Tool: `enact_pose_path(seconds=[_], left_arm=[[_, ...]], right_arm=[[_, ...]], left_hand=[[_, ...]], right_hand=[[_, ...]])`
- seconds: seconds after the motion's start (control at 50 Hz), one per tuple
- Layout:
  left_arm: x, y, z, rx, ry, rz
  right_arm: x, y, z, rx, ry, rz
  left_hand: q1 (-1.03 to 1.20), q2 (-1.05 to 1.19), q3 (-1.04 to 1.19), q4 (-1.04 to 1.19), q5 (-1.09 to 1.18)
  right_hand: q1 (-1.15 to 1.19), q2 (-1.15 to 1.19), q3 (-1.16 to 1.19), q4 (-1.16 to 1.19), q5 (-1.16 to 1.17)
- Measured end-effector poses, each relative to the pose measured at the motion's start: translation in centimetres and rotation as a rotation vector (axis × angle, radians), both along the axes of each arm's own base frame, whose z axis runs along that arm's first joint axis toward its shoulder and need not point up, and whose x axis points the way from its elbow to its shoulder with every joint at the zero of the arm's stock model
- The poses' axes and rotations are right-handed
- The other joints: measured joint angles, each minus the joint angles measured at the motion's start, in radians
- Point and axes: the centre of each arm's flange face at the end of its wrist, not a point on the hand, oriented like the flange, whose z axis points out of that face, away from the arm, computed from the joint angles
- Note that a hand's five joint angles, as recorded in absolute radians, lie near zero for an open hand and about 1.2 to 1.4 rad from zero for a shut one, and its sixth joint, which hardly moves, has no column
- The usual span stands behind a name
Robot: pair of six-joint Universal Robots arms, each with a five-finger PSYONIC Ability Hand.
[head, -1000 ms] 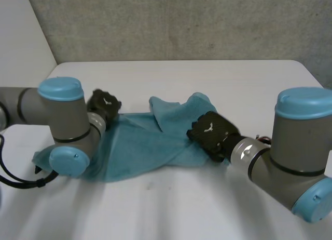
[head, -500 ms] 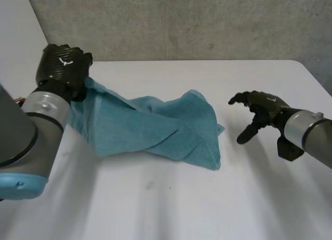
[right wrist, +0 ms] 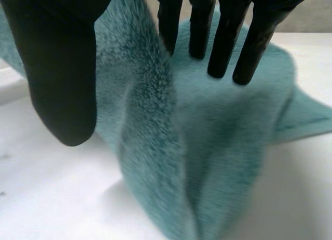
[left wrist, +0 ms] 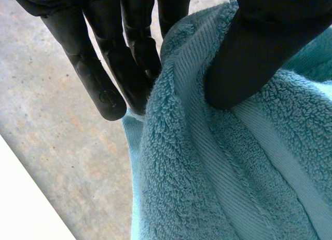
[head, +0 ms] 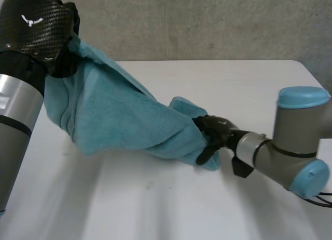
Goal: Fold the laundry
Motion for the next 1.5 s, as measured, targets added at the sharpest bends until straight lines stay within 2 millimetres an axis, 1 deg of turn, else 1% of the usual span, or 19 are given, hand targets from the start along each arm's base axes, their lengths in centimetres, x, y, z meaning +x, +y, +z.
enact_pose_path(seconds=[0.06,0.1,0.16,0.24,0.32,0.38,0.46,0.54,0.62,0.74,0.82,0.86,0.88,0.94,1.02,1.1,1.18,1.32,1.5], left_arm=[[0.1,0.1,0.3,-0.008,0.008,0.0],[0.2,0.0,0.5,-0.014,0.012,0.003],[0.3,-0.2,0.5,-0.017,0.013,0.011],[0.9,-1.2,0.4,-0.017,0.012,0.045],[2.4,-3.1,-0.4,0.013,0.004,0.113],[2.9,-3.7,-1.0,0.039,-0.001,0.132],[3.3,-5.1,-5.5,0.216,-0.036,0.122],[3.0,-5.2,-9.5,0.388,-0.063,0.082],[2.5,-5.3,-13.3,0.548,-0.084,0.046],[1.6,-7.3,-14.8,0.578,-0.088,0.034],[0.4,-11.0,-13.2,0.47,-0.055,0.031],[0.2,-11.7,-12.5,0.441,-0.046,0.03],[-0.5,-14.3,-9.4,0.305,0.001,0.029],[-1.0,-16.8,-4.0,0.088,0.075,0.03],[-0.3,-17.9,3.1,-0.211,0.178,0.054],[0.9,-17.5,6.7,-0.383,0.238,0.082],[1.5,-17.3,5.8,-0.374,0.234,0.092],[1.8,-16.0,-6.5,-0.027,0.109,0.09],[2.7,-13.2,-16.7,0.279,0.002,0.107]], right_arm=[[1.1,0.3,-0.4,0.012,-0.005,0.019],[1.6,0.3,-0.4,0.023,-0.01,0.017],[1.7,-0.1,0.1,0.013,-0.012,-0.018],[0.6,-1.2,4.1,-0.133,-0.008,-0.103],[-1.4,-1.0,11.6,-0.44,0.066,-0.129],[-1.9,-0.4,13.8,-0.539,0.115,-0.121],[-3.1,2.1,17.4,-0.699,0.331,-0.041],[-3.2,3.6,16.2,-0.653,0.502,0.066],[-2.8,3.9,12.7,-0.535,0.674,0.186],[-1.9,1.5,9.3,-0.483,0.779,0.207],[-0.2,-3.2,9.1,-0.601,0.774,0.091],[0.1,-4.0,9.5,-0.633,0.766,0.064],[0.8,-6.1,11.3,-0.742,0.728,-0.027],[1.9,-9.1,17.1,-1.006,0.601,-0.241],[2.1,-9.2,23.8,-1.258,0.437,-0.429],[1.7,-7.1,26.6,-1.352,0.366,-0.47],[1.6,-5.7,25.3,-1.329,0.379,-0.412],[1.8,-2.3,13.5,-1.053,0.52,-0.108],[1.7,-0.8,4.1,-0.81,0.6,0.05]], left_hand=[[0.0,0.0,0.0,0.0,0.0],[0.0,0.0,0.0,0.0,0.0],[0.0,0.0,0.0,0.0,0.0],[0.0,0.0,0.0,0.0,0.0],[0.0,0.0,0.0,0.0,0.0],[0.0,0.0,0.0,0.0,0.0],[0.0,0.0,0.0,0.0,0.0],[0.0,0.001,0.0,0.0,0.0],[0.0,0.001,0.0,0.0,0.0],[0.0,0.001,-0.001,-0.001,0.0],[0.0,0.002,0.002,0.001,0.0],[0.0,0.002,0.002,0.001,0.0],[-0.001,0.003,0.002,0.001,0.0],[-0.001,0.003,0.002,0.001,0.0],[-0.001,0.003,0.002,0.001,0.0],[-0.001,0.004,0.002,0.001,0.0],[-0.001,0.004,0.002,0.001,0.0],[-0.001,0.001,0.0,-0.002,0.0],[-0.001,-0.073,-0.076,-0.079,-0.001]], right_hand=[[0.162,0.208,0.174,0.177,0.163],[0.592,0.704,0.658,0.663,0.635],[0.652,0.81,0.782,0.792,0.763],[0.652,0.815,0.797,0.811,0.769],[0.652,0.815,0.797,0.811,0.769],[0.652,0.815,0.797,0.811,0.769],[0.652,0.815,0.797,0.812,0.773],[0.652,0.815,0.797,0.815,0.774],[0.652,0.815,0.797,0.815,0.774],[0.652,0.815,0.798,0.815,0.775],[0.652,0.815,0.8,0.815,0.775],[0.652,0.815,0.8,0.815,0.775],[0.652,0.815,0.8,0.815,0.775],[0.652,0.815,0.8,0.815,0.775],[0.652,0.815,0.8,0.815,0.775],[0.652,0.815,0.8,0.815,0.775],[0.652,0.815,0.8,0.815,0.775],[0.652,0.815,0.804,0.815,0.78],[0.652,0.815,0.804,0.815,0.781]])
